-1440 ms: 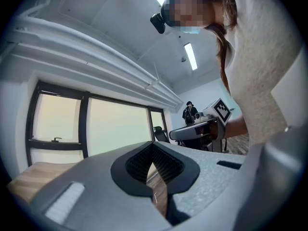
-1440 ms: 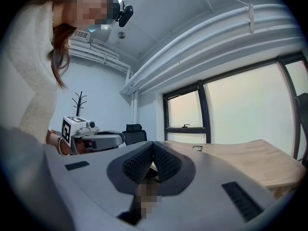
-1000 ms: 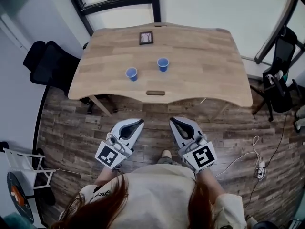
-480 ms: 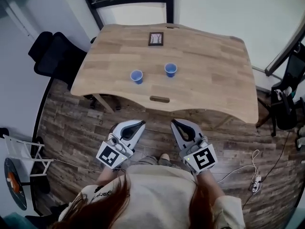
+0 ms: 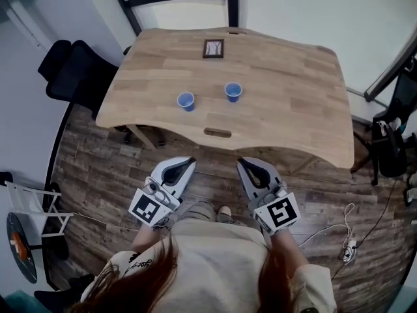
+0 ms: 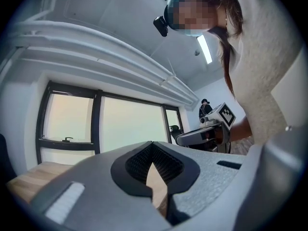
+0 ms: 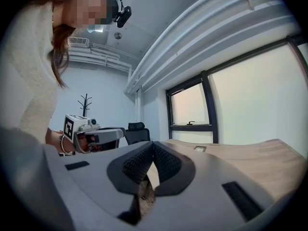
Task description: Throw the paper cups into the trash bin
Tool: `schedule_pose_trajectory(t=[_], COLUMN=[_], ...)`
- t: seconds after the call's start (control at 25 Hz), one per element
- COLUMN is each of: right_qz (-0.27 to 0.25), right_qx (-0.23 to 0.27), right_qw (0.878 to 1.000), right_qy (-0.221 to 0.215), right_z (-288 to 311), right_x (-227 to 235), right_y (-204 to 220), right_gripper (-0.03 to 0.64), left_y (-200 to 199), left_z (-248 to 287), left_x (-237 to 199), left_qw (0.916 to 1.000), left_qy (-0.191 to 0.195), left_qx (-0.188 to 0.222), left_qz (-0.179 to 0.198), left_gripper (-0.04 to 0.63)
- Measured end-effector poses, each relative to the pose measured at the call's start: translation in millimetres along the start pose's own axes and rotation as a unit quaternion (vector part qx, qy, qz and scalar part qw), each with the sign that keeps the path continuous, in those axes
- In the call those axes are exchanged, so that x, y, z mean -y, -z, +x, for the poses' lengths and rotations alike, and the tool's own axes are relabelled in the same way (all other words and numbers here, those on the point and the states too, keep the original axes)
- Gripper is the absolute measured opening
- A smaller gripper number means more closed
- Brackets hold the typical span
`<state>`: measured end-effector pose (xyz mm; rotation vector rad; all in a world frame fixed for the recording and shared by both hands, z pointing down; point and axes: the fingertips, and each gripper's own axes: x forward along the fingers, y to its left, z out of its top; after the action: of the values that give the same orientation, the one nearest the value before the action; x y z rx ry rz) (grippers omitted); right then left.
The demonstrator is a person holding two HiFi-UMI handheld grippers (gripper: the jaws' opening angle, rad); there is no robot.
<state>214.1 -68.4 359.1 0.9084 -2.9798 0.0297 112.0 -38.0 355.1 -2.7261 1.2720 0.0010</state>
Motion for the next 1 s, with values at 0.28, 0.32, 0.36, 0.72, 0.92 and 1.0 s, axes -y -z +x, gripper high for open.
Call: schedule_pose_trajectory(t=[0.28, 0.32, 0.36, 0.72, 0.92, 1.0], right_qz=[0.009, 0.009, 0.01, 0.005, -0.004, -0.004], right_qx=[0.003, 0.002, 0.001, -0.005, -0.003, -0.002], right_qw=[1.0, 1.0, 1.0, 1.0, 1.0, 1.0], right_qy=[-0.023, -0.025, -0.026, -0.015, -0.005, -0.002], right_z=[11, 13, 16, 47, 75, 90], right_x=[-3, -2, -1, 25, 49, 60], right_y=[5, 7, 9, 11, 4, 2], right_gripper=[0.012, 0.012, 0.012, 0.012, 0.012, 0.012], left_y=[7, 9, 11, 19, 25, 26], left_z=[-10, -10, -10, 15, 35, 42], left_x=[-4, -6, -9, -42, -74, -89], left_qw=[0.9998, 0.9997, 0.9996, 0.9999, 0.9999, 0.9999], left_qy=[-0.018, -0.02, -0.022, -0.012, -0.004, -0.001], left_qx=[-0.011, -0.012, -0.012, -0.006, -0.008, -0.009], left_qz=[-0.005, -0.007, -0.009, -0.008, -0.007, -0.004], left_gripper=[0.003, 0.003, 0.003, 0.003, 0.003, 0.003])
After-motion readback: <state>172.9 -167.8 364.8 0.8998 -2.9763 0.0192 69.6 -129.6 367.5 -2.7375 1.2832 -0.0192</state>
